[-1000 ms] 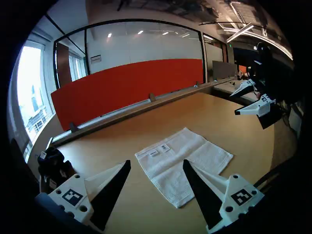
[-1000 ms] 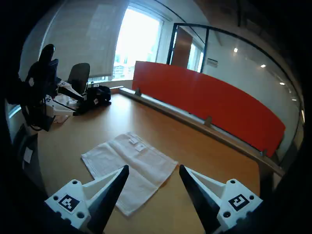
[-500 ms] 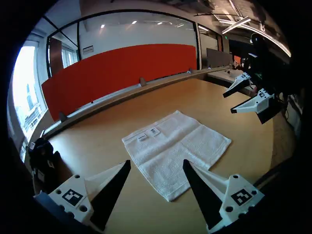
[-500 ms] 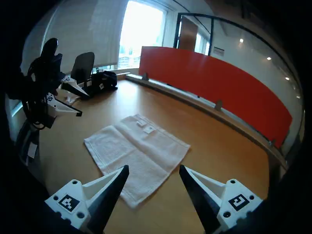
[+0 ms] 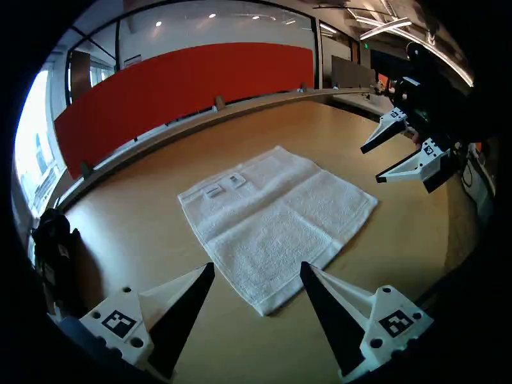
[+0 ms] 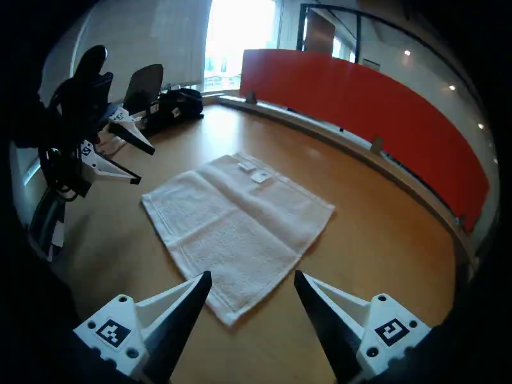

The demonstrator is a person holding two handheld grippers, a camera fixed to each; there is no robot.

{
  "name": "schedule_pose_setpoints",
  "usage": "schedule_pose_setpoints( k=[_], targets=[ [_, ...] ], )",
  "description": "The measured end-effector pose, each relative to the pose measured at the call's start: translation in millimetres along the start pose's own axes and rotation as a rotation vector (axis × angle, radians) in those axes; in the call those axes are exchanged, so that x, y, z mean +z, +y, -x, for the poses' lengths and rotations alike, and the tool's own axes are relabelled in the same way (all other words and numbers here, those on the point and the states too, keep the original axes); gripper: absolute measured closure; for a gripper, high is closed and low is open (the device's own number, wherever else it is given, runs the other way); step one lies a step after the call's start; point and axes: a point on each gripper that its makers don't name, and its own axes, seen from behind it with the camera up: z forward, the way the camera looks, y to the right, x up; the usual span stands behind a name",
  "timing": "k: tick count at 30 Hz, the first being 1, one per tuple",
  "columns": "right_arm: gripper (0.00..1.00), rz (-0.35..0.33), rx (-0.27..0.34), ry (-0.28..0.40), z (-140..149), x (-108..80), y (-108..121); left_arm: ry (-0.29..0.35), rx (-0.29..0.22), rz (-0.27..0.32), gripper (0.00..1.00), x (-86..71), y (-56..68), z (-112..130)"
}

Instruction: Fold towel

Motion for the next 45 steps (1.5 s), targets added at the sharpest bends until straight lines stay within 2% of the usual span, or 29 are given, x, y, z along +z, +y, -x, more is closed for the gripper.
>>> schedule_pose_setpoints(
  k=[8, 17, 24, 33, 43, 45],
  targets=[
    [0.00, -0.020, -0.012, -0.054, 25.3, 10.9, -4.9, -0.083, -0.016, 0.011, 0.01, 12.0, 5.4, 30.2],
    [0.02, -0.050, -0.011, -0.111, 50.2, 14.3, -10.4, -0.172, -0.033, 0.026, 0.01, 22.1, 12.9, 57.2],
    [0.11, -0.066, -0.007, -0.137, 59.2, 14.7, -13.3, -0.221, -0.037, 0.050, 0.03, 26.0, 20.1, 67.1],
    [0.28, -0.095, 0.009, -0.161, 68.6, 14.5, -16.8, -0.237, -0.042, 0.062, 0.06, 27.6, 23.0, 67.4],
    [0.39, -0.108, 0.025, -0.168, 68.9, 15.8, -19.0, -0.250, -0.034, 0.069, 0.13, 27.8, 26.2, 67.0],
    [0.46, -0.109, 0.025, -0.170, 68.6, 15.2, -18.4, -0.253, -0.033, 0.070, 0.15, 27.8, 26.8, 67.1]
  ],
)
